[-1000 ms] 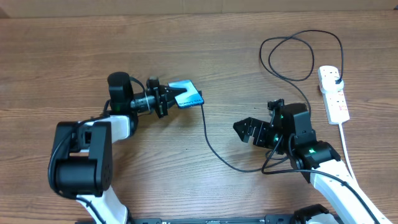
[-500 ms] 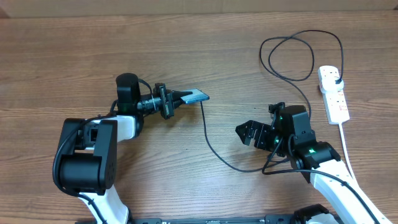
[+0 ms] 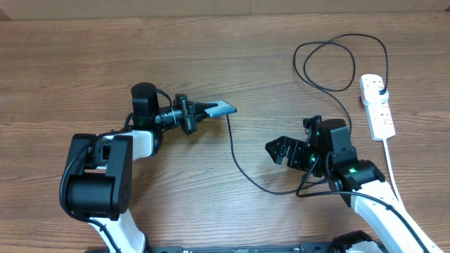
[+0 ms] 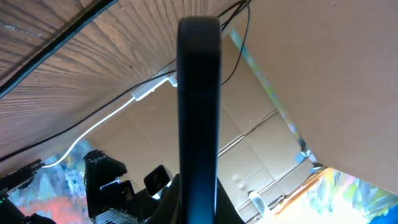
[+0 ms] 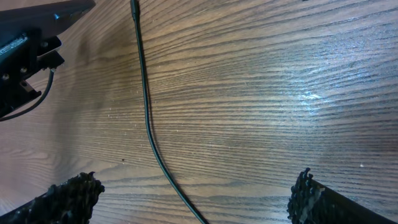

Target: Plug charger to phone and switch on socket

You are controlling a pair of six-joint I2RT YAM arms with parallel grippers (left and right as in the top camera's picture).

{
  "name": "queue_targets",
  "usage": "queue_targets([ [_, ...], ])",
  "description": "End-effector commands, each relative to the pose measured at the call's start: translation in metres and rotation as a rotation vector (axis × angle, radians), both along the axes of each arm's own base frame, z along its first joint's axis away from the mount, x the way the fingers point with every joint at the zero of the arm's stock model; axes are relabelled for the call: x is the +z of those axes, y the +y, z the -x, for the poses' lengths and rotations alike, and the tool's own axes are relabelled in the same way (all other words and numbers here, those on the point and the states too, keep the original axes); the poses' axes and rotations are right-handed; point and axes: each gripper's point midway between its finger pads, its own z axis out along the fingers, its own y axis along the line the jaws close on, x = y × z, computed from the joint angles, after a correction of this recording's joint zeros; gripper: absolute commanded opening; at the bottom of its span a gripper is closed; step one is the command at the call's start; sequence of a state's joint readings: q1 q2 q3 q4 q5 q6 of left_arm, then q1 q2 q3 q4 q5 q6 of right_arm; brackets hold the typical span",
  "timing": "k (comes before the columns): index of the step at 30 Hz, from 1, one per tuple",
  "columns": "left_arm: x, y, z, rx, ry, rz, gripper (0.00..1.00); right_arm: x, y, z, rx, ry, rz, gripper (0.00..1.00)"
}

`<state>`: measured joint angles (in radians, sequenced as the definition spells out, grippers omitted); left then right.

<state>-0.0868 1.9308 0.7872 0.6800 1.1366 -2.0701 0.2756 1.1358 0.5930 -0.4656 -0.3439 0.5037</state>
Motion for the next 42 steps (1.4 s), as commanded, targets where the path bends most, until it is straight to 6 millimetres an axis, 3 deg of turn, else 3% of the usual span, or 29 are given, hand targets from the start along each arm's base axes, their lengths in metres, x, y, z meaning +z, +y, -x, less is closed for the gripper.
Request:
queue_targets([
  [1, 0.010, -0.004, -0.003, -0.018, -0.020, 0.015, 0.05, 0.007, 0.003, -0.001, 0.015, -0.020, -0.008, 1.00],
  [6, 0.011, -0.004, -0.002, -0.025, -0.026, 0.018, 0.05, 0.012, 0.007, -0.007, 0.024, -0.058, -0.019, 0.96],
  [13, 0.038, 0.010, -0.023, 0.038, -0.242, 0.018, 0.05, 0.036, 0.056, -0.026, 0.127, -0.295, 0.013, 0.89],
  [19, 0.041, 0.033, -0.028, 0.057, -0.325, -0.005, 0.04, 0.015, 0.079, -0.041, 0.152, -0.317, 0.156, 0.87],
  [29, 0.059, 0.064, -0.040, 0.044, -0.564, -0.068, 0.04, -0.011, 0.106, -0.099, 0.218, -0.286, 0.318, 0.76],
  [34, 0.074, 0.069, -0.047, 0.033, -0.620, -0.069, 0.04, -0.017, 0.114, -0.120, 0.225, -0.298, 0.363, 0.72],
  [42, 0.086, 0.069, -0.054, 0.032, -0.662, -0.071, 0.04, -0.026, 0.125, -0.135, 0.257, -0.337, 0.376, 0.64],
])
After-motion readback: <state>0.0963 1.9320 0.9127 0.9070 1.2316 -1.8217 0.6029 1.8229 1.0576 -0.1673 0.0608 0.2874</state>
